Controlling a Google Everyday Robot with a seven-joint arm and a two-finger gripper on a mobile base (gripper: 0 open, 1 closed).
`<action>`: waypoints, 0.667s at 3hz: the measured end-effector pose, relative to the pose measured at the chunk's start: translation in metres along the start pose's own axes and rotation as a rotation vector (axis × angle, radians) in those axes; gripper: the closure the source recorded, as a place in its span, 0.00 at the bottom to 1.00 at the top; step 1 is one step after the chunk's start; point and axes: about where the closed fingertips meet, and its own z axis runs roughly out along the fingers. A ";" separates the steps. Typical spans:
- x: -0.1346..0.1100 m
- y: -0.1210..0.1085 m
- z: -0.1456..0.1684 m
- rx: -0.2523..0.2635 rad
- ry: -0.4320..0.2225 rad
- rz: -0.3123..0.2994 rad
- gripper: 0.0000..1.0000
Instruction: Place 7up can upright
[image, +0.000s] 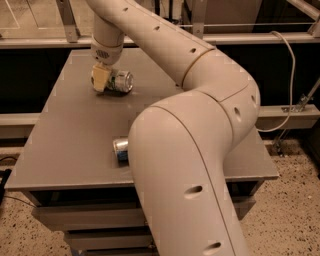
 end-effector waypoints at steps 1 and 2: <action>0.001 0.000 0.000 -0.003 0.011 0.000 0.71; -0.004 -0.003 -0.043 0.013 -0.140 0.006 1.00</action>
Offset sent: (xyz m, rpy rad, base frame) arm -0.0077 -0.0278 0.0850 0.2464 -0.0816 -0.0015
